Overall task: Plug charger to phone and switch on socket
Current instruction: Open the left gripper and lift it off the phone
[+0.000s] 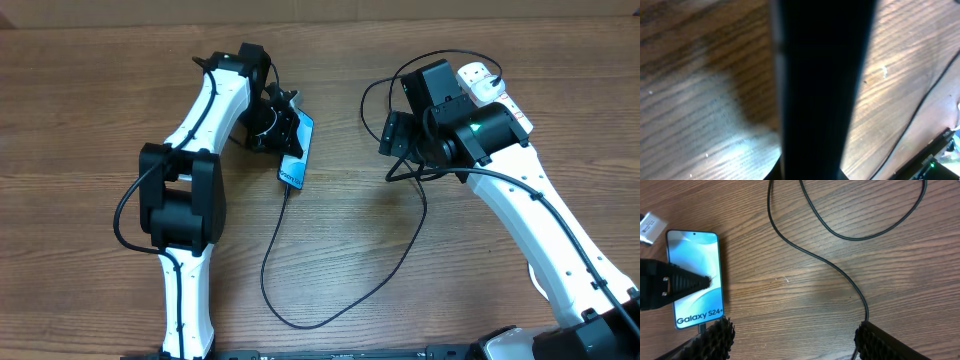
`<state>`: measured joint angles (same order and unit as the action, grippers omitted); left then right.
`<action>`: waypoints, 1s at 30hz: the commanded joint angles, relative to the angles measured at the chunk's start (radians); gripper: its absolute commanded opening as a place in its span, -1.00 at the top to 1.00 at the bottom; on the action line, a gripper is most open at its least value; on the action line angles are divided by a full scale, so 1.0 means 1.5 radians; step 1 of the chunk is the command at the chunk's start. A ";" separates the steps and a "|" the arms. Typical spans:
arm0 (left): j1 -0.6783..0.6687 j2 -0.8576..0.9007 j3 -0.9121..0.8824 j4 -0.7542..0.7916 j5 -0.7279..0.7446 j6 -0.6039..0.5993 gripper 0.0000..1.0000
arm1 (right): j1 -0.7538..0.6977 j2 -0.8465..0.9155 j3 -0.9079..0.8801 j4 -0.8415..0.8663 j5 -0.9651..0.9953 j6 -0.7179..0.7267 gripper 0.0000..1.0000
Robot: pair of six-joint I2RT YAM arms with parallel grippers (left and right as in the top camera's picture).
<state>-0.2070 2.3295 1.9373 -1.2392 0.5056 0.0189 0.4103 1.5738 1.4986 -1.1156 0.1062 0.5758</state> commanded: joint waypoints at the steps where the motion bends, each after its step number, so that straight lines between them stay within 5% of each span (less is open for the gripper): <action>1: 0.002 0.004 0.008 0.011 0.005 -0.028 0.89 | -0.001 -0.003 -0.005 0.002 -0.002 0.003 -0.57; 25: -0.004 0.005 -0.078 0.092 -0.003 -0.088 0.85 | -0.001 -0.003 -0.005 0.001 -0.010 0.003 -0.57; 30: -0.004 0.005 -0.078 0.091 -0.057 -0.103 0.72 | -0.001 -0.003 -0.005 0.001 -0.012 0.003 -0.57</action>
<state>-0.2081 2.3333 1.8385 -1.1053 0.4961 -0.1081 0.4103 1.5738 1.4986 -1.1160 0.0925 0.5758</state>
